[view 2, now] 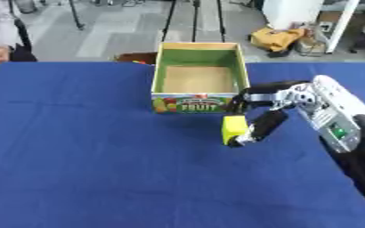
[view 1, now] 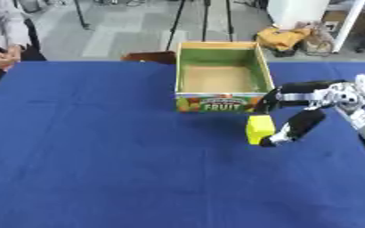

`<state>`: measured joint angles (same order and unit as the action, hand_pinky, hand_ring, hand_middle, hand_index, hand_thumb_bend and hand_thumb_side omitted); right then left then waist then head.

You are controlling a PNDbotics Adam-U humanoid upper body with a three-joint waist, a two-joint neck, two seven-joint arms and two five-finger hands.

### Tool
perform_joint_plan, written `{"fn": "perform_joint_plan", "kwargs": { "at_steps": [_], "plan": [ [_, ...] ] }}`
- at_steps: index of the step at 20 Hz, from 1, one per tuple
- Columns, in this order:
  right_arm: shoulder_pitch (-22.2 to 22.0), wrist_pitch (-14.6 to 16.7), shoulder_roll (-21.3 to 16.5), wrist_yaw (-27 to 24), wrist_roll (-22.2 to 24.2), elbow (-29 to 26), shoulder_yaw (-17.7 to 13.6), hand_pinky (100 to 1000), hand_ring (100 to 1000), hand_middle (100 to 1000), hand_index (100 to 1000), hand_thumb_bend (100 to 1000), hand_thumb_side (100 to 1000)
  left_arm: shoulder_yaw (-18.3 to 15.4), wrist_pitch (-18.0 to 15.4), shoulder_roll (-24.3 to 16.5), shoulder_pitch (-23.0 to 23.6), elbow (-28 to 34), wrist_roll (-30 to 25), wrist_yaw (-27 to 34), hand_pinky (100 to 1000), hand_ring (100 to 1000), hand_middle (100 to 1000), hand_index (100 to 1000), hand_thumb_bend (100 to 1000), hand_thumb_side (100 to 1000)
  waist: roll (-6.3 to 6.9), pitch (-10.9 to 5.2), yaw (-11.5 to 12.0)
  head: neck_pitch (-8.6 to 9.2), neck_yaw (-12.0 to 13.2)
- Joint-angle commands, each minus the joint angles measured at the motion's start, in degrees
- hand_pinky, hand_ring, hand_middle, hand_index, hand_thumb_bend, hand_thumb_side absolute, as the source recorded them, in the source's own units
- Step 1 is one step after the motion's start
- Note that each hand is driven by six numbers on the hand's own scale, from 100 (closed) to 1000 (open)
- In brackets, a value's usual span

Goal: Pick up objects on the table and place them in the box.

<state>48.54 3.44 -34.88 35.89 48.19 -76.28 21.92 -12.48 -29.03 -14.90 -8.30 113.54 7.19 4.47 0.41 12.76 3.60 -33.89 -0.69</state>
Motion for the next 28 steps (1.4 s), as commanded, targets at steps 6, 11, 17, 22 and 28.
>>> {"fn": "perform_joint_plan", "kwargs": {
  "at_steps": [6,11,17,22,28],
  "plan": [
    [1.7,0.7,0.0,3.1,-2.5,2.5,-1.1,841,849,807,911,477,567,0.2,0.1,-0.4,-0.8,1.0,-0.6,0.2,602,731,871,985,100,1000,0.06,-0.33,0.3,1.03,-0.8],
    [2.0,0.9,0.1,3.7,-3.0,2.9,-1.4,840,849,807,910,466,572,0.3,0.1,-0.4,-0.8,1.0,-0.7,0.2,602,732,871,983,100,1000,0.07,-0.16,0.4,1.15,-1.0],
    [2.8,0.9,0.2,5.5,-4.5,3.2,-2.1,837,849,809,913,459,583,0.4,0.1,-0.3,-0.9,1.0,-1.0,0.2,603,732,871,979,100,1000,0.13,0.1,0.5,1.52,-1.3],
    [3.6,1.1,0.5,6.6,-4.5,4.3,-2.3,835,852,812,915,448,568,0.5,0.1,-0.2,-1.0,1.0,-1.2,0.2,603,733,872,980,100,1000,0.06,0.27,0.6,1.59,-1.5],
    [3.9,2.3,0.9,6.4,-3.7,6.7,-1.9,835,850,807,908,439,562,0.5,0.2,-0.1,-1.0,1.0,-1.3,0.2,604,734,873,980,100,1000,0.0,0.5,0.9,1.76,-1.5]
  ]
}}
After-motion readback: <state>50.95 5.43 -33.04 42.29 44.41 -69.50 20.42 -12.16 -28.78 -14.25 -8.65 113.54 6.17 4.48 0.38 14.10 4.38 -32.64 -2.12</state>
